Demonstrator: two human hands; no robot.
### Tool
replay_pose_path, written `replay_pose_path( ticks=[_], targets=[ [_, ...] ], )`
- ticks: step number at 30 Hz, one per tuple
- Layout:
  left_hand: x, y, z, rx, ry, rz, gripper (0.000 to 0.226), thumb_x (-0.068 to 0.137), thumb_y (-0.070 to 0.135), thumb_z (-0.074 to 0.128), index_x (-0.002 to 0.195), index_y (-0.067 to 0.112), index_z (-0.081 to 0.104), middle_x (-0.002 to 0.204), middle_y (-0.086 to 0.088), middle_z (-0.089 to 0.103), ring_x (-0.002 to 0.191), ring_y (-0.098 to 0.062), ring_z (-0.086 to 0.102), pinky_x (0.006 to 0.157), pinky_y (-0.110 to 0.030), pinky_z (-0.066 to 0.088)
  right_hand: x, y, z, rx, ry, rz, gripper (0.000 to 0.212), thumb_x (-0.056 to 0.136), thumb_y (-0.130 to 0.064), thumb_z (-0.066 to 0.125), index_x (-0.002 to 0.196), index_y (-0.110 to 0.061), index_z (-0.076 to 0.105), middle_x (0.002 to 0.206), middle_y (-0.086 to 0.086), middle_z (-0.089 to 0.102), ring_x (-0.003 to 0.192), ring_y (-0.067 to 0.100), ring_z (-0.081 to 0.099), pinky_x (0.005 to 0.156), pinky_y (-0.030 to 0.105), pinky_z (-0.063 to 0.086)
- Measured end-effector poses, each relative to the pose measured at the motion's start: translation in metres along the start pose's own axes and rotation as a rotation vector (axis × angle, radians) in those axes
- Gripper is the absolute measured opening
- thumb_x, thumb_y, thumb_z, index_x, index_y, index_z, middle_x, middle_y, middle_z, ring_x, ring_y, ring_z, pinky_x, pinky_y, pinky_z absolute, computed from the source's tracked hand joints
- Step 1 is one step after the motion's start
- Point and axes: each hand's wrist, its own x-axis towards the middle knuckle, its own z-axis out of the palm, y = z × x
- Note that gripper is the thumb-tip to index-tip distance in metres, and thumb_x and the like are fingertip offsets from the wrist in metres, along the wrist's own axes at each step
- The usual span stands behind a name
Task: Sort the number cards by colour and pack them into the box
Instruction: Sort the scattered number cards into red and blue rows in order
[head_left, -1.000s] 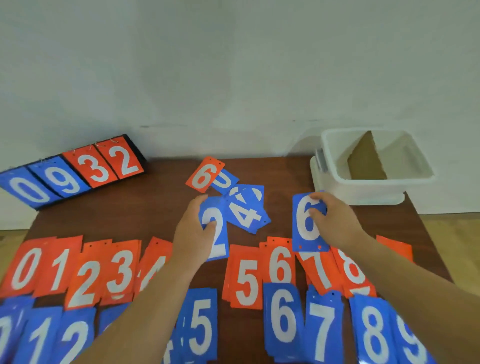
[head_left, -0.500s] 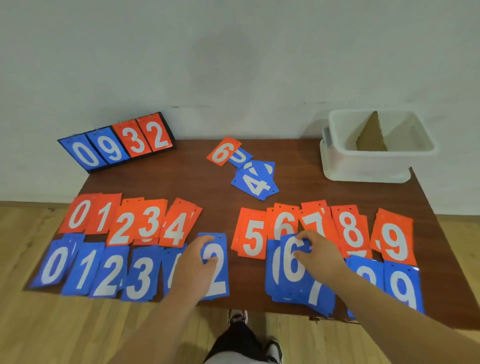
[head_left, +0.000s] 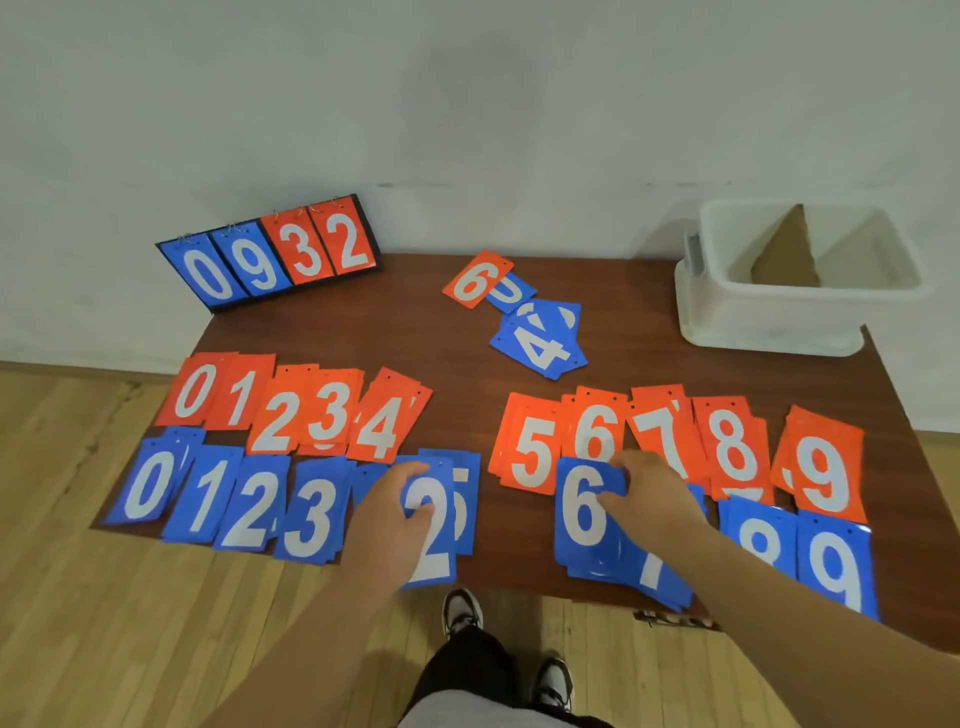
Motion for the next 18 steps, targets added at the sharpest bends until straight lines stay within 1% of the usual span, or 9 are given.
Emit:
replay_pose_path(
  ticks=[3, 5, 7, 10, 12, 13, 15, 16, 18],
  targets=[
    [0.007, -0.002, -0.013, -0.009, 0.032, 0.029, 0.036, 0.097, 0.025, 0.064, 0.124, 0.044, 0.051, 0.122, 0.018, 0.055, 0.101, -0.009, 0.061, 0.074, -0.03, 0.057, 0.0, -0.022, -0.007, -0.002, 0.001, -0.072, 0.053, 0.089, -0.036, 0.072, 0.137, -0.024, 0.052, 0.139, 0.0, 0.051, 0.098, 0.014, 0.06, 0.072, 0.02, 0.049],
    [0.013, -0.008, -0.025, -0.014, 0.061, 0.034, 0.035, 0.097, 0.026, 0.064, 0.126, 0.043, 0.052, 0.117, 0.016, 0.055, 0.097, -0.008, 0.06, 0.073, -0.029, 0.057, -0.001, -0.042, -0.008, 0.003, 0.004, -0.119, 0.052, 0.088, -0.036, 0.072, 0.135, -0.026, 0.053, 0.139, -0.002, 0.05, 0.096, 0.014, 0.06, 0.072, 0.024, 0.053],
    [0.021, -0.018, -0.04, -0.029, 0.086, 0.045, 0.036, 0.098, 0.025, 0.063, 0.129, 0.04, 0.053, 0.114, 0.016, 0.054, 0.088, -0.001, 0.056, 0.071, -0.024, 0.054, 0.0, -0.066, -0.006, -0.018, 0.003, -0.174, 0.052, 0.087, -0.039, 0.071, 0.135, -0.028, 0.053, 0.138, -0.003, 0.05, 0.101, 0.016, 0.062, 0.079, 0.029, 0.056],
    [0.031, -0.037, -0.071, -0.041, 0.118, 0.052, 0.037, 0.099, 0.023, 0.061, 0.132, 0.038, 0.053, 0.116, 0.02, 0.051, 0.078, 0.009, 0.05, 0.062, -0.009, 0.042, 0.007, -0.109, 0.005, -0.061, -0.021, -0.249, 0.051, 0.089, -0.038, 0.069, 0.135, -0.026, 0.053, 0.14, -0.003, 0.049, 0.118, 0.017, 0.053, 0.093, 0.03, 0.05],
    [0.039, -0.056, -0.099, -0.044, 0.145, 0.014, 0.036, 0.1, 0.023, 0.06, 0.129, 0.042, 0.052, 0.11, 0.02, 0.057, 0.067, 0.003, 0.055, 0.054, -0.012, 0.043, 0.014, -0.141, 0.017, -0.104, -0.036, -0.282, 0.049, 0.089, -0.037, 0.068, 0.135, -0.027, 0.053, 0.142, -0.002, 0.047, 0.124, 0.017, 0.051, 0.099, 0.03, 0.048],
    [0.044, -0.068, -0.115, -0.034, 0.162, -0.012, 0.035, 0.1, 0.023, 0.059, 0.127, 0.044, 0.051, 0.101, 0.017, 0.062, 0.061, -0.004, 0.058, 0.051, -0.018, 0.045, 0.018, -0.159, 0.025, -0.114, -0.045, -0.298, 0.048, 0.089, -0.038, 0.068, 0.133, -0.028, 0.054, 0.142, -0.002, 0.047, 0.123, 0.016, 0.052, 0.1, 0.029, 0.047],
    [0.054, -0.094, -0.15, -0.032, 0.201, -0.063, 0.035, 0.099, 0.02, 0.059, 0.125, 0.043, 0.053, 0.088, 0.01, 0.064, 0.06, -0.013, 0.06, 0.054, -0.029, 0.049, 0.024, -0.195, 0.042, -0.108, -0.077, -0.325, 0.047, 0.089, -0.039, 0.069, 0.132, -0.028, 0.055, 0.14, -0.003, 0.048, 0.116, 0.015, 0.055, 0.097, 0.027, 0.046],
    [0.059, -0.109, -0.167, -0.046, 0.228, -0.082, 0.035, 0.098, 0.017, 0.059, 0.126, 0.039, 0.056, 0.09, 0.008, 0.065, 0.064, -0.013, 0.06, 0.059, -0.029, 0.049, 0.027, -0.212, 0.052, -0.104, -0.091, -0.341, 0.047, 0.088, -0.039, 0.069, 0.132, -0.027, 0.055, 0.139, -0.003, 0.048, 0.115, 0.015, 0.055, 0.097, 0.026, 0.047],
    [0.07, -0.137, -0.199, -0.062, 0.279, -0.109, 0.037, 0.097, 0.012, 0.058, 0.13, 0.032, 0.058, 0.104, 0.008, 0.064, 0.075, -0.008, 0.06, 0.069, -0.026, 0.044, 0.033, -0.247, 0.071, -0.104, -0.124, -0.371, 0.049, 0.088, -0.037, 0.069, 0.133, -0.025, 0.056, 0.138, 0.0, 0.049, 0.12, 0.018, 0.054, 0.099, 0.029, 0.045]
  ],
)
